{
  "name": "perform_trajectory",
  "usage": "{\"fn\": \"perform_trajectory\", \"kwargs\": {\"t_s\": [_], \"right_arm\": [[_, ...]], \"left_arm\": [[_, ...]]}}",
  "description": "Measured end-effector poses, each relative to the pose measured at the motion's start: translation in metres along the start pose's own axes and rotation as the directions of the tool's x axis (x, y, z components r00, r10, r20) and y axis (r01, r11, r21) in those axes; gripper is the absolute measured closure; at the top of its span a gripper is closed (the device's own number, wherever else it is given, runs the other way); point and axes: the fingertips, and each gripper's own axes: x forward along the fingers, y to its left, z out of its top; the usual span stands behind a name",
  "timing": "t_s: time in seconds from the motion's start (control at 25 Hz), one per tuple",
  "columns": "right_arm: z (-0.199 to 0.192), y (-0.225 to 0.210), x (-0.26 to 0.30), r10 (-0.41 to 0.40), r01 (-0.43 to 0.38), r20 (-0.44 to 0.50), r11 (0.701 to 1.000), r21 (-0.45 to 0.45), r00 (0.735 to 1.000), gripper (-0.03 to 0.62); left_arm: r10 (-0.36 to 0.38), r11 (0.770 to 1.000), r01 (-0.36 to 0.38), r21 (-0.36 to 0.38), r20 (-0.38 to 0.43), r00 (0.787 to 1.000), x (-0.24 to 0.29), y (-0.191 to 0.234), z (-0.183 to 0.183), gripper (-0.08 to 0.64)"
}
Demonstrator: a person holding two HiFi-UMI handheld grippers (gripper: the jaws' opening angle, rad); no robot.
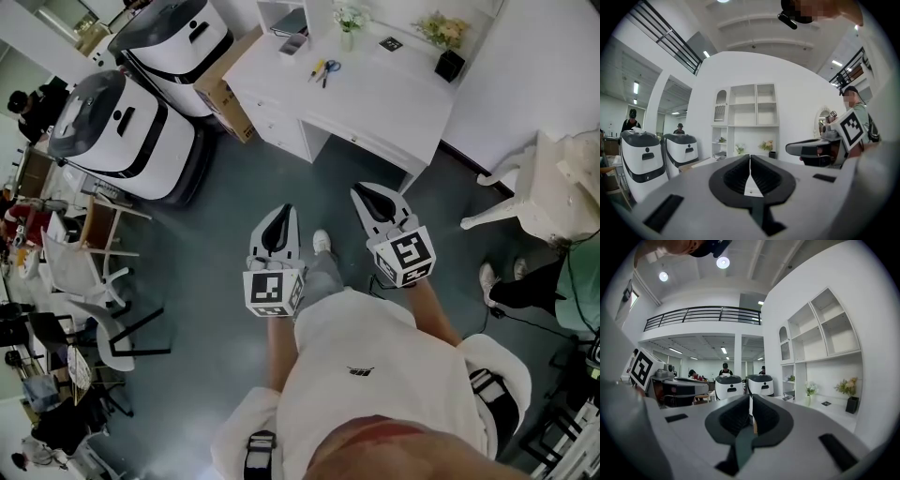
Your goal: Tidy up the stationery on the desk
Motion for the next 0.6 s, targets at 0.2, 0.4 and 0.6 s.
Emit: {"fn": "perform_trajectory", "kwargs": {"t_s": [0.2,0.4,0.6], "right_arm": [[0.003,-0.020,0.036,-0.004,0.004,-0.012,1.000,-0.001,1.000,0.580],[0.008,-0.043,0.089,-0.017,0.017,-0.026,1.000,0.008,1.000,0.581],[0.017,-0.066,0.147,-0.036,0.037,-0.033,0.999,0.019,0.999,0.581]], "left_arm": [[-0.006,1.000,0.006,-0.001,0.000,1.000,0.037,0.026,0.005,0.560],[-0.022,1.000,0.022,-0.004,-0.015,1.000,0.081,0.062,0.009,0.560],[-0.043,0.999,0.043,0.002,-0.019,0.999,0.130,0.103,0.019,0.560]]}}
